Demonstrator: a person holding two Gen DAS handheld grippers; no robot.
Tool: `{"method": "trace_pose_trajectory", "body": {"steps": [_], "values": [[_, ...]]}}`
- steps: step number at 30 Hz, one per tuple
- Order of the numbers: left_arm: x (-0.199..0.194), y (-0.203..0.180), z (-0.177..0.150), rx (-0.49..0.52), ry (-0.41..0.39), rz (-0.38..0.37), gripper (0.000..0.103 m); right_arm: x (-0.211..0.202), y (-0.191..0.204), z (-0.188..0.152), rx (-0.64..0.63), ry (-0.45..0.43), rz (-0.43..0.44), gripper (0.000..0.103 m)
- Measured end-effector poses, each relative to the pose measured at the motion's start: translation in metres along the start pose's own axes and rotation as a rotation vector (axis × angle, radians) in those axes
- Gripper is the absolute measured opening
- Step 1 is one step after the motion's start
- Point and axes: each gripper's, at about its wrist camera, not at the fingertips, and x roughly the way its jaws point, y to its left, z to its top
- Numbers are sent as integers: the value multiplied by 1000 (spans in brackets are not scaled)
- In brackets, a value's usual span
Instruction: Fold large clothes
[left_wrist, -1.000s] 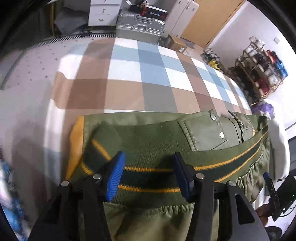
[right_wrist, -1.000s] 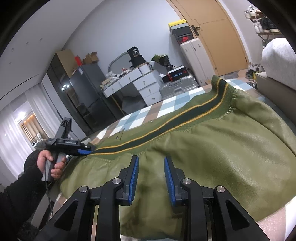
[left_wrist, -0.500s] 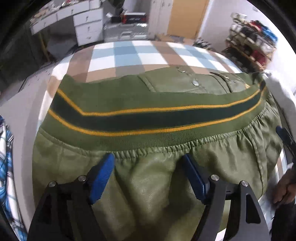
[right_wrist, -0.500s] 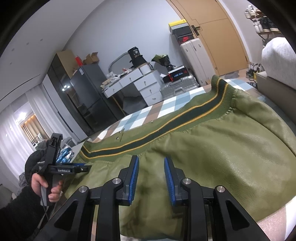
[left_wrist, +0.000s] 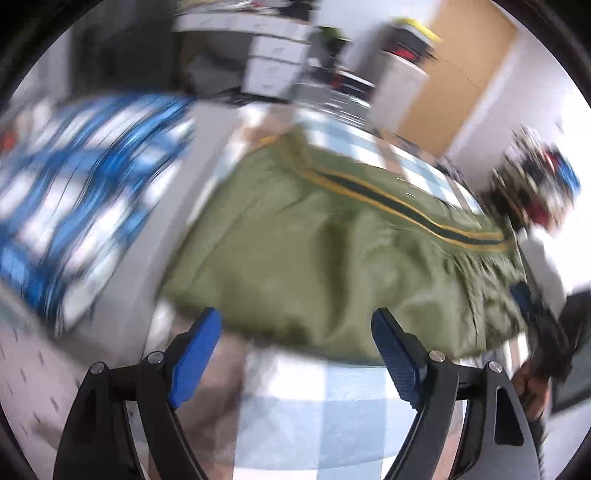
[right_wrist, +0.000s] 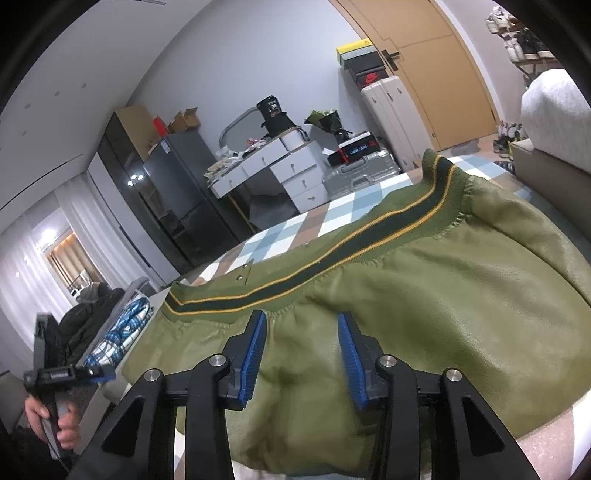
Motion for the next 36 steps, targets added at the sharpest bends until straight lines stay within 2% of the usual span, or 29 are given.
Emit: {"method": "trace_pose_trajectory", "body": {"steps": [3, 5, 10, 12, 14, 16, 17, 18, 19, 22, 26, 28, 30, 32, 34, 36], "values": [[17, 21, -5, -165, 64, -92, 80, 0, -1, 0, 5, -5, 2, 45], [23, 22, -5, -199, 72, -133, 80, 0, -1, 0, 10, -5, -1, 45], [44, 27, 13, -283, 54, -104, 81, 2, -1, 0, 5, 2, -6, 45], [41, 31, 20, -319, -1, -98, 83, 1, 0, 0, 0, 0, -9, 45], [46, 31, 27, -370, -39, -55, 84, 2, 0, -1, -5, 2, -13, 47], [48, 25, 29, -379, -59, 9, 83, 2, 1, -1, -10, 5, -15, 47], [52, 19, 32, -365, -72, 51, 83, 3, 1, -1, -13, 9, -16, 47], [56, 13, 34, -340, -77, 75, 70, 4, 1, -1, -15, 14, -17, 47], [60, 10, 36, -312, -78, 87, 47, 6, 2, -1, -15, 20, -20, 47], [64, -11, 35, -198, -129, 136, 25, 10, 2, -1, -10, 45, -24, 47], [59, -45, 29, -11, -263, 211, 20, 23, 11, 15, 27, 144, 2, 47], [58, -57, 23, 89, -303, 241, 20, 28, 32, 38, 28, 160, 49, 47], [60, -67, 18, 163, -329, 252, 20, 37, 71, 68, -35, 179, 83, 48], [59, -72, 19, 211, -343, 244, 20, 61, 121, 98, -117, 242, 98, 66], [58, -75, 20, 240, -346, 243, 20, 89, 162, 118, -159, 332, 102, 67], [56, -75, 20, 268, -353, 240, 20, 127, 212, 132, -192, 444, 148, 67]]}}
